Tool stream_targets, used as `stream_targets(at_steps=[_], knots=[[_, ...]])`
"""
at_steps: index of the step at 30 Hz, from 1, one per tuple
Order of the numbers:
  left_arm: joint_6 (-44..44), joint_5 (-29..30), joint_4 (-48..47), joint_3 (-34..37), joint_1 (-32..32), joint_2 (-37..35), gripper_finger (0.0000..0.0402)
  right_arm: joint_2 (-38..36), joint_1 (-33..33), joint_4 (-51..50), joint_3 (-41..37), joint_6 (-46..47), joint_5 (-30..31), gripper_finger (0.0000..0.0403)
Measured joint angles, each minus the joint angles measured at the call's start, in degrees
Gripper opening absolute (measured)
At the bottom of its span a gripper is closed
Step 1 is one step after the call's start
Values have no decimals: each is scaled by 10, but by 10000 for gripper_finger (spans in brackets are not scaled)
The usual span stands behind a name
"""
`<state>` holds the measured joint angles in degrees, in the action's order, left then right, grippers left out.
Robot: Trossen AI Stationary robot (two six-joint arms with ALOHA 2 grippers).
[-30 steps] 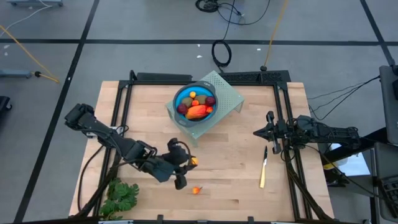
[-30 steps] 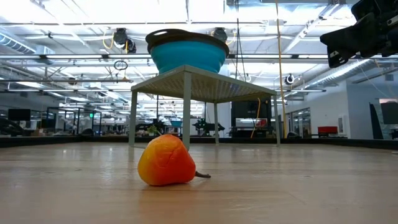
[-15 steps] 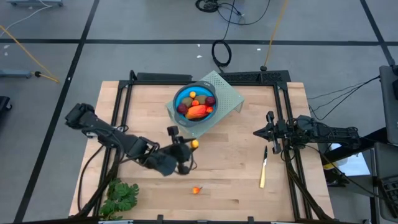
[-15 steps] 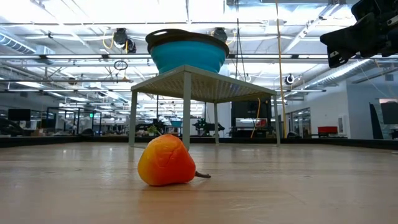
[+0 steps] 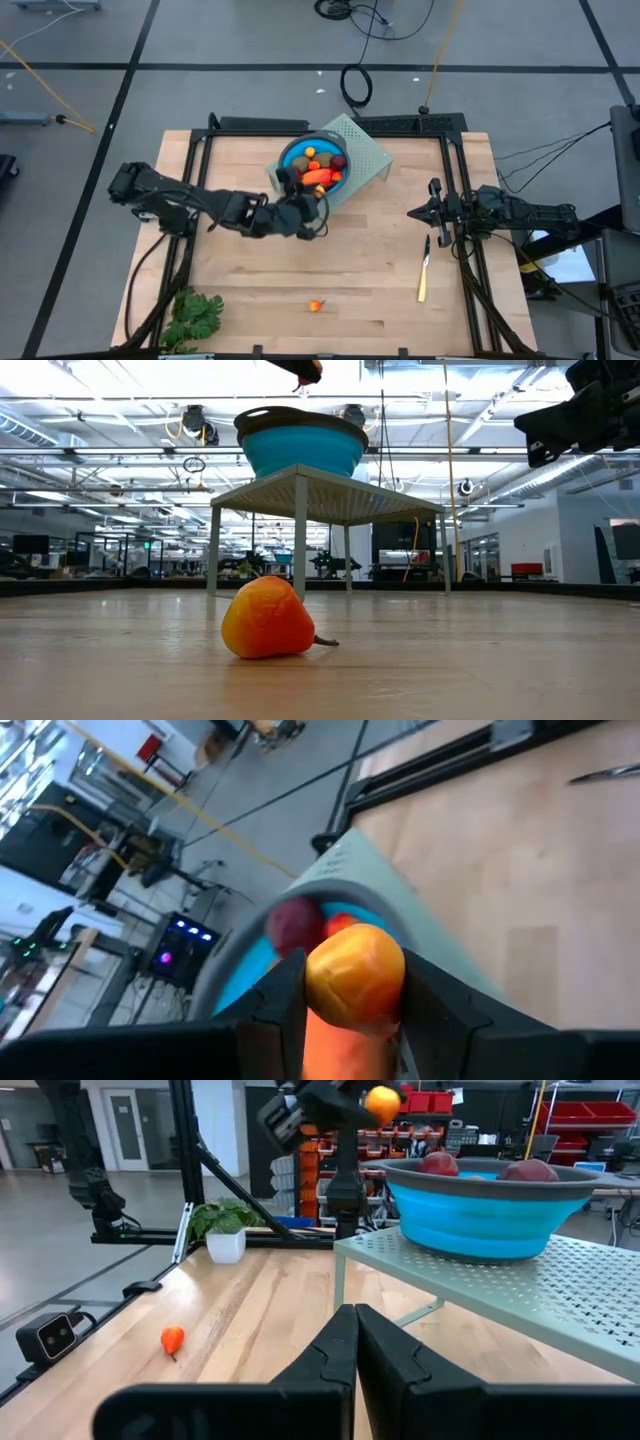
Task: Pick & Place Fruit
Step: Put the red yellow peach into the blue strainer bowl on the shelf
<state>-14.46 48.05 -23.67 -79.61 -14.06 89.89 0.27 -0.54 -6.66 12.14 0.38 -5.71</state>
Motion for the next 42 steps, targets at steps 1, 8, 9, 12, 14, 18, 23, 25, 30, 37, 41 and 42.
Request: stream_targets(at_steps=[1, 8, 9, 12, 14, 18, 23, 25, 30, 37, 41, 42], knots=[[-4, -1, -2, -3, 8, 0, 127, 0, 0, 0, 0, 0, 2, 0], [-8, -62, -19, -36, 68, 0, 127, 0, 0, 0, 0, -2, 15, 0], [-4, -71, -22, -41, 76, 0, 127, 0, 0, 0, 0, -2, 15, 0], [3, -81, -34, -52, 100, 0, 127, 0, 0, 0, 0, -1, 15, 0], [10, -92, -58, -63, 114, 0, 127, 0, 0, 0, 0, -1, 15, 0], [46, -134, -100, -84, 143, 0, 127, 0, 0, 0, 0, 0, 15, 0], [88, -182, -152, -107, 177, 0, 127, 0, 0, 0, 0, 0, 15, 0], [108, -206, -170, -115, 190, 0, 127, 0, 0, 0, 0, 0, 15, 0], [135, -249, -184, -120, 221, 0, 127, 0, 0, 0, 0, 0, 14, 0], [141, -303, -187, -120, 256, 0, 127, 0, 0, 0, 0, 0, 14, 0], [150, -330, -197, -120, 275, 0, 127, 0, 0, 0, 0, 0, 14, 0], [151, -339, -198, -120, 279, 0, 127, 0, 0, 0, 0, 0, 14, 0]])
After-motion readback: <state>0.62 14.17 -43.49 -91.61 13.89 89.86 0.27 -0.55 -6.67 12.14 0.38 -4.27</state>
